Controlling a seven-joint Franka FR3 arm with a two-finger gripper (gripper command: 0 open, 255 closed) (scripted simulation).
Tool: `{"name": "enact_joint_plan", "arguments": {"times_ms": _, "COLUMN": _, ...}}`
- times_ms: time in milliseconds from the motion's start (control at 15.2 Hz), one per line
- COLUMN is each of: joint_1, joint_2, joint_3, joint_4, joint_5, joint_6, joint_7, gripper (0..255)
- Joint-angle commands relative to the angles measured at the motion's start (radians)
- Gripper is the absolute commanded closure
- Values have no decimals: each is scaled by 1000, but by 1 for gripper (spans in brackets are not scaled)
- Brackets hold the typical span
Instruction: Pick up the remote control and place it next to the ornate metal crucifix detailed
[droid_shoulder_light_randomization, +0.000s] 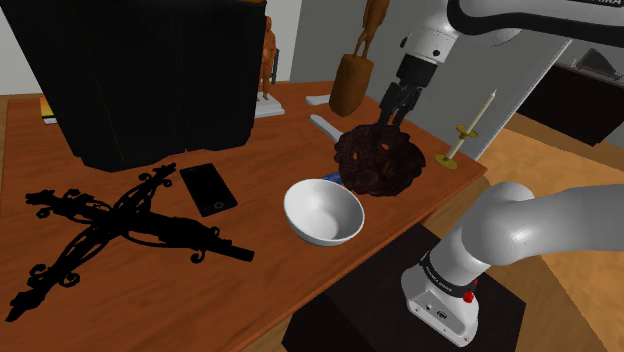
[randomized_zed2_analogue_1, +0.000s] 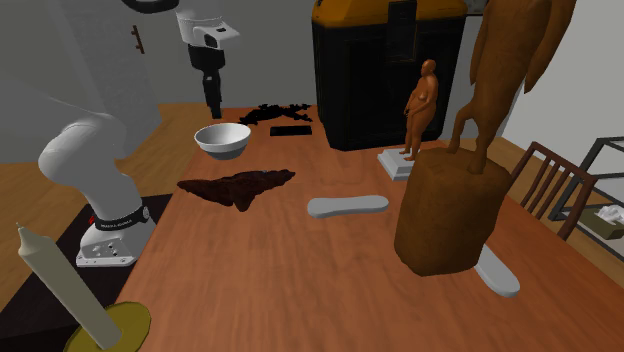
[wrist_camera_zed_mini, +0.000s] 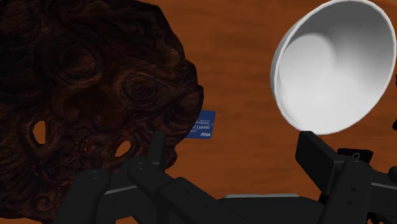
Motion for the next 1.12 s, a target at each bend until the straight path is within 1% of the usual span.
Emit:
{"name": "enact_joint_plan", "arguments": {"times_ms": 0, "joint_1": 0, "joint_2": 0, "joint_3": 0, "joint_4": 0, "joint_5": 0, "joint_6": 0, "joint_7": 0, "gripper": 0}}
{"name": "enact_joint_plan", "arguments": {"times_ms": 528, "joint_1": -26, "joint_2": 272, "joint_3": -51, "joint_4": 69, "joint_5": -49, "joint_6": 200, "joint_7": -74, "gripper": 0}}
{"name": "enact_joint_plan", "arguments": {"times_ms": 1056, "joint_1": -46, "joint_2": 564, "joint_3": -98, "joint_4": 218, "joint_5": -68, "joint_6": 346, "joint_7": -138, "gripper": 0}}
